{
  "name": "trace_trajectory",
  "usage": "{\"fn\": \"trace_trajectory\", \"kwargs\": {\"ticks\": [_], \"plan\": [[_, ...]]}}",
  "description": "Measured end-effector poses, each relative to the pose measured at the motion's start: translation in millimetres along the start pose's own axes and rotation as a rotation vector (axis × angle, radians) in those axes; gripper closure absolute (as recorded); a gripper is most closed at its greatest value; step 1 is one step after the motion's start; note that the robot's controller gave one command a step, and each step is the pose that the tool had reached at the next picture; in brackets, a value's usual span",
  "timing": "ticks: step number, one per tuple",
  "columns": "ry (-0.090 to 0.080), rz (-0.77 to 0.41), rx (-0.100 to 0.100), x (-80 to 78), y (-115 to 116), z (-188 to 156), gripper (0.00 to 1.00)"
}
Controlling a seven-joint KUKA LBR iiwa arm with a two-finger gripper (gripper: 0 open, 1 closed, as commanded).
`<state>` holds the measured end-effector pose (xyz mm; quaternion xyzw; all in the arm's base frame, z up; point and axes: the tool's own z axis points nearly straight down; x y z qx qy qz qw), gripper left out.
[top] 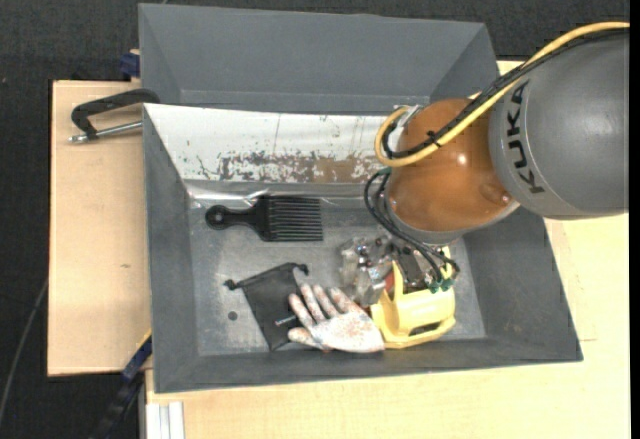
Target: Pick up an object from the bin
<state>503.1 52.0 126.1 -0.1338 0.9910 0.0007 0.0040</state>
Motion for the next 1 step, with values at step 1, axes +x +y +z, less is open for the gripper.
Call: {"fn": "trace_trajectory", "kwargs": {"ticks": [1], "plan": [[0.0,0.0,0.0,0.0,0.0,0.0,1.0]]}}
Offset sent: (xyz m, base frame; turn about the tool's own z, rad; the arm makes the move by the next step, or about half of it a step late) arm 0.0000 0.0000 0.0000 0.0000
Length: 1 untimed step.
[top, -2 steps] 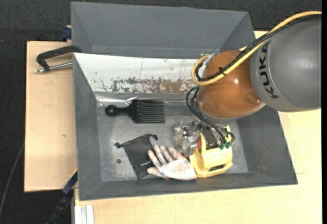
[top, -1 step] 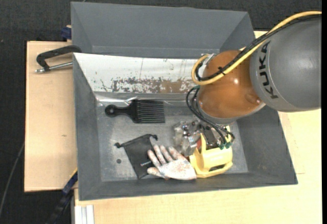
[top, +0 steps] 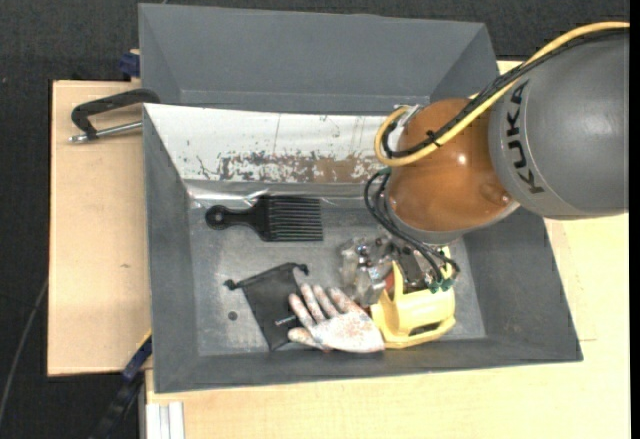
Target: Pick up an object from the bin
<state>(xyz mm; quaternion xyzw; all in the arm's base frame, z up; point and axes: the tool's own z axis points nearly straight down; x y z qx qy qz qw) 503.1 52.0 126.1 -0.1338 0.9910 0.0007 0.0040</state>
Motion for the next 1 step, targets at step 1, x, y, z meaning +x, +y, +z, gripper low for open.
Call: {"fn": "trace_trajectory", "kwargs": {"ticks": [1], "plan": [[0.0,0.0,0.0,0.0,0.0,0.0,1.0]]}}
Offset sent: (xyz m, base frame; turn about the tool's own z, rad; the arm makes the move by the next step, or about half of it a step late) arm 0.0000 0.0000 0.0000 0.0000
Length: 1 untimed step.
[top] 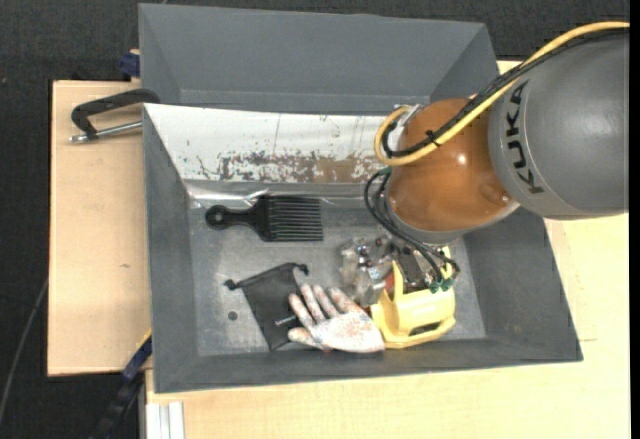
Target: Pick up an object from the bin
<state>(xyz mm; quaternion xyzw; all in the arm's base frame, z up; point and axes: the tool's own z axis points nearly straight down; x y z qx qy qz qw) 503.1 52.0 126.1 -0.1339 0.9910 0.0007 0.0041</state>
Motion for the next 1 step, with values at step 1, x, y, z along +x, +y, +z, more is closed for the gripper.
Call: {"fn": "trace_trajectory", "kwargs": {"ticks": [1], "plan": [[0.0,0.0,0.0,0.0,0.0,0.0,1.0]]}}
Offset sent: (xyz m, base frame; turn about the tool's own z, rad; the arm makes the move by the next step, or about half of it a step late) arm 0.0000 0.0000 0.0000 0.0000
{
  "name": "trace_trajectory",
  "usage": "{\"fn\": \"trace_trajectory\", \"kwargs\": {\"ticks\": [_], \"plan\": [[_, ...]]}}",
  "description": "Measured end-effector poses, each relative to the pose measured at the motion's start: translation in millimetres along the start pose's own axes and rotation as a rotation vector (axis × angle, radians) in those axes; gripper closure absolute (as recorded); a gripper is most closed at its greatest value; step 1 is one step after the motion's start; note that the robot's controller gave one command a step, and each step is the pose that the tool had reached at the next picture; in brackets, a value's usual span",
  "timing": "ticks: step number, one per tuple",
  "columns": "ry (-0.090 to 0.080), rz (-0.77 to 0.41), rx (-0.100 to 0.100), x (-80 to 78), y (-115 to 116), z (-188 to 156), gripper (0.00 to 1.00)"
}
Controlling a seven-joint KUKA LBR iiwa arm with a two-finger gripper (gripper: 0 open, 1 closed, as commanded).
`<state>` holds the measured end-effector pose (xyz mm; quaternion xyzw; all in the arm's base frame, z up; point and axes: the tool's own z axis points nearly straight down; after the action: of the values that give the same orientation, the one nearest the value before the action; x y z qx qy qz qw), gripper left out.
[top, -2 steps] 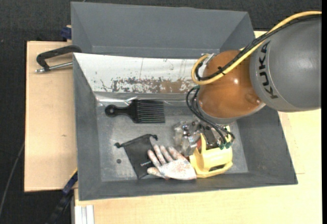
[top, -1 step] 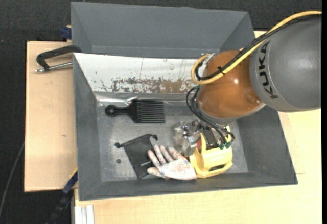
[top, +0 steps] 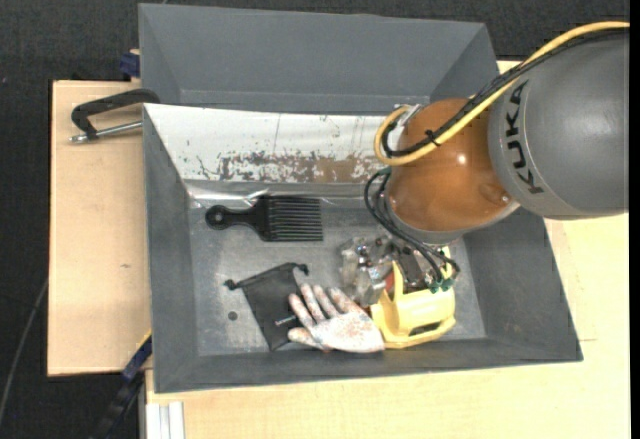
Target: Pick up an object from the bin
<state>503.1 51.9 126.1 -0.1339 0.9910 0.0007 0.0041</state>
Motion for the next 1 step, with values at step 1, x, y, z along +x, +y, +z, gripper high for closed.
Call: {"fn": "trace_trajectory", "kwargs": {"ticks": [1], "plan": [[0.0,0.0,0.0,0.0,0.0,0.0,1.0]]}}
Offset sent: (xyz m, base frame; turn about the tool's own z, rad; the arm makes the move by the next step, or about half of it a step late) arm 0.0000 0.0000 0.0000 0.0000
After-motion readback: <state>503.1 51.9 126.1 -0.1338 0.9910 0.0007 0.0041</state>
